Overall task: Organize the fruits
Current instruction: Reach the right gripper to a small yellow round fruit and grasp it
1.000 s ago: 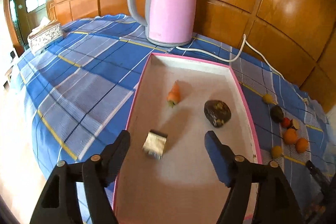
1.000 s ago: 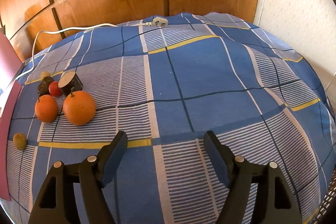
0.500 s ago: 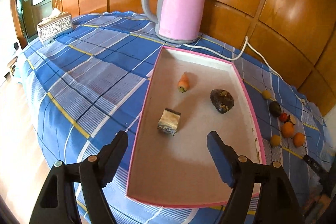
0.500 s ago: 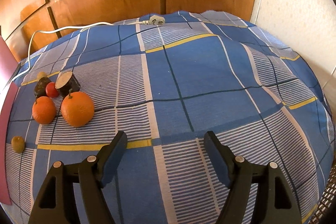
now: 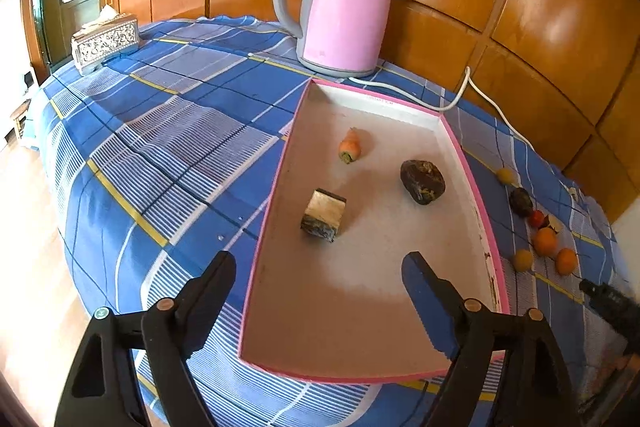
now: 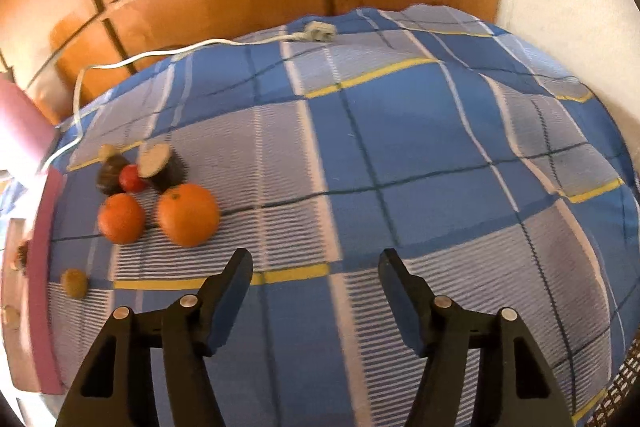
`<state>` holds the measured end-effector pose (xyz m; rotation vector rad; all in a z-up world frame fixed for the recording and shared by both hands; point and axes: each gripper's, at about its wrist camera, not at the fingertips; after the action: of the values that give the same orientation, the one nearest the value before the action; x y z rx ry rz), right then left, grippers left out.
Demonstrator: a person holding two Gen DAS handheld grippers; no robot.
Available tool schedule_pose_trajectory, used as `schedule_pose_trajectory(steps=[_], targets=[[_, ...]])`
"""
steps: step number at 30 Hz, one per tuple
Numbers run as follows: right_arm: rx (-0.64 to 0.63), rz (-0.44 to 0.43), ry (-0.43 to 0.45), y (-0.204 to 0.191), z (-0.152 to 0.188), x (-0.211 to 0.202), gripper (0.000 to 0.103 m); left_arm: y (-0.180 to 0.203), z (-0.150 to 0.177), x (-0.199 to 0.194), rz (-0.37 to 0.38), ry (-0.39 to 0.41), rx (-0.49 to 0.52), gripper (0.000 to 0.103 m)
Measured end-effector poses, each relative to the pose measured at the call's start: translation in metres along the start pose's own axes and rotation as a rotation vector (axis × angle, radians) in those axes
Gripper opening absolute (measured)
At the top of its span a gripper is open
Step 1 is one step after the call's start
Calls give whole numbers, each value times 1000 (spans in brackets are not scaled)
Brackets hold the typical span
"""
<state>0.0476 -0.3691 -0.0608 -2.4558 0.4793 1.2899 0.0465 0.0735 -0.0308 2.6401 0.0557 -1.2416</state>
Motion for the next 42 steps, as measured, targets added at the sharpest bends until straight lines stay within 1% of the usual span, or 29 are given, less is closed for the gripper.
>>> schedule_pose_trajectory(steps=[2,5,7,9,12,13,15,18,20,22,25,29,31,32,34,35,36,39,42], targets=[[-28,-45,1,-9,-3,-3,66,2,2,1,-3,-4,5,85],[-85,-103,7,-25,-9,-7,61,2,6,0,-11,3,10,86],[-125,-149,10,-38,-17,-10,60,0,8,-1,-20,5,11,85],[-152,-169,21,-48,-22,-12,60,-3,11,-1,-33,1,10,86],[-187,-217,16,-65,-30,-9,60,-9,14,0,-49,-2,-6,85],[-202,-235,13,-73,-34,-8,57,-11,14,0,-57,-3,-12,86],[-225,-260,11,-85,-40,-6,56,-16,14,-1,-59,1,-31,86],[-280,-297,9,-110,-54,-4,56,-19,13,-2,-60,8,-45,87],[-340,-317,7,-133,-65,1,56,-19,13,-1,-58,6,-46,87],[-385,-316,4,-154,-74,7,56,-20,13,0,-57,2,-47,87],[-450,-312,-23,-185,-85,25,56,-23,13,3,-55,-8,-54,87],[-527,-280,-86,-220,-91,56,56,-29,12,4,-57,-10,-68,87],[-556,-239,-104,-230,-90,71,55,-31,12,4,-58,-13,-76,87],[-565,-225,-114,-234,-89,78,53,-32,12,5,-59,-14,-80,87],[-575,-182,-149,-238,-87,93,32,-33,12,6,-60,-17,-84,87],[-573,-179,-159,-238,-86,97,28,-34,12,6,-61,-17,-87,87],[-573,-181,-163,-236,-85,98,28,-34,12,6,-61,-17,-89,87],[-586,-174,-128,-234,-80,95,27,-34,12,7,-60,-25,-93,87],[-577,-184,-71,-230,-81,81,27,-34,12,7,-59,-26,-93,87]])
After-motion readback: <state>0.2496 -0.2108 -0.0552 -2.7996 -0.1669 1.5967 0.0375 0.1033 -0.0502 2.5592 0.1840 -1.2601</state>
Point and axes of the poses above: each gripper's, at about its wrist camera, not at the fingertips, and x roughly the way its jaws point, y to its right, z to its underside, and after that the axes turned 1 degree about -y, right-handed
